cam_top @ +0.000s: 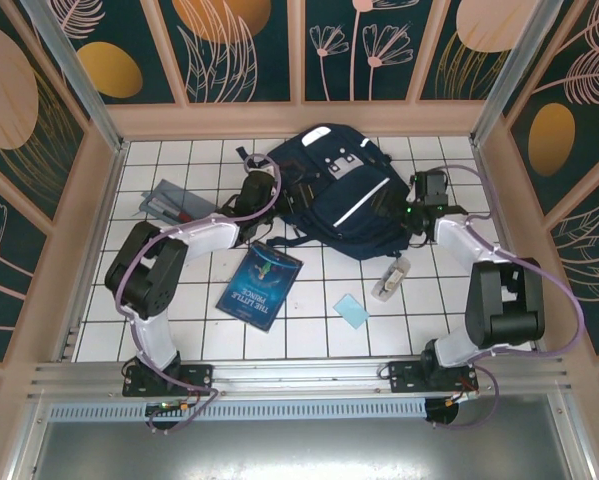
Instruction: Pack the student bag
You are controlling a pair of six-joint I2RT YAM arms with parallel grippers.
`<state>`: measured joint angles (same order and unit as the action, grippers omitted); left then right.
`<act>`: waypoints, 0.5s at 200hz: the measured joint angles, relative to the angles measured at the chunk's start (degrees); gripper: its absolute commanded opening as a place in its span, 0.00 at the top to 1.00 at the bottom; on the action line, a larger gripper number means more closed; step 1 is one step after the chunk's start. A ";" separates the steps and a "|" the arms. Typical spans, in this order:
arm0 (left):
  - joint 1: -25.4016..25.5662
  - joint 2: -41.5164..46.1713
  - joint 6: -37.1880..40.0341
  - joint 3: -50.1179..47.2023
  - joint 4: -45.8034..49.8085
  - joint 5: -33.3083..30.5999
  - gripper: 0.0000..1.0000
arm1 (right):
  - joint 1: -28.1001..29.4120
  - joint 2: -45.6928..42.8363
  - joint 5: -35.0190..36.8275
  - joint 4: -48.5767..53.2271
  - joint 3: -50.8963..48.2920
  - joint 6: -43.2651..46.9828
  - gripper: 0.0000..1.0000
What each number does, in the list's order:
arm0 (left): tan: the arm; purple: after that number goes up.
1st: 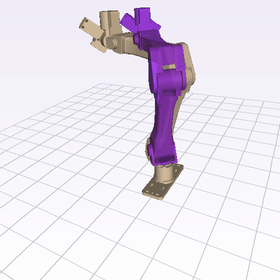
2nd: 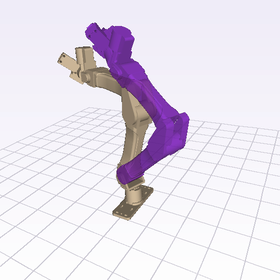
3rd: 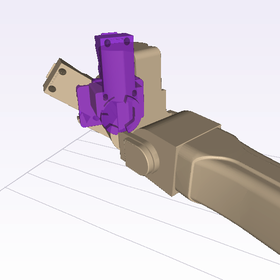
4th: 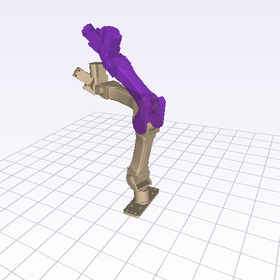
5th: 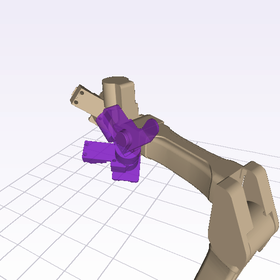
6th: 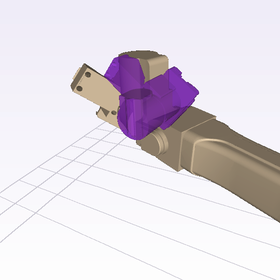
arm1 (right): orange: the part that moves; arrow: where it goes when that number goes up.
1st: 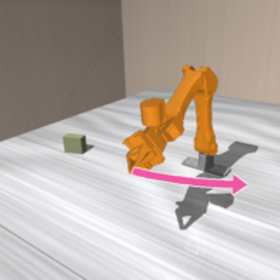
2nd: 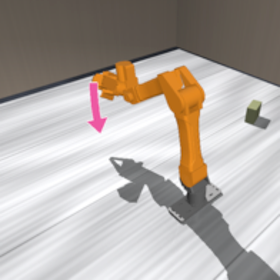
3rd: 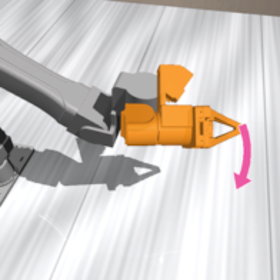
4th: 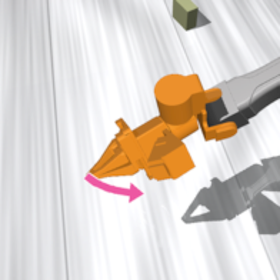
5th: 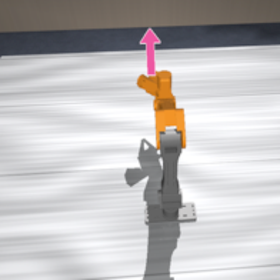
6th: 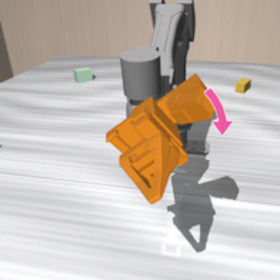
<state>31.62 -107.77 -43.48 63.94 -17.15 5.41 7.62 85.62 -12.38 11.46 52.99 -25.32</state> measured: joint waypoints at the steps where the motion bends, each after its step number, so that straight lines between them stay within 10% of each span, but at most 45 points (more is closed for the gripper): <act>1: -0.13 -0.28 -0.15 0.00 0.00 -0.07 0.07 | 0.13 -0.11 -0.04 0.00 -0.15 -0.17 0.12; 75: -1.51 -6.01 -13.81 -3.98 -6.25 -4.63 0.12 | 3.96 -4.13 0.09 -0.57 -0.79 -3.39 0.12; 100: -1.64 -8.31 -17.33 -2.56 -8.85 -5.18 0.31 | 4.79 -4.13 0.17 -1.22 -1.01 -3.80 0.13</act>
<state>29.98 -116.07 -60.82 61.39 -26.00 0.23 12.40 81.49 -12.21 10.24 51.99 -29.12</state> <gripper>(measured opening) 0.802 0.876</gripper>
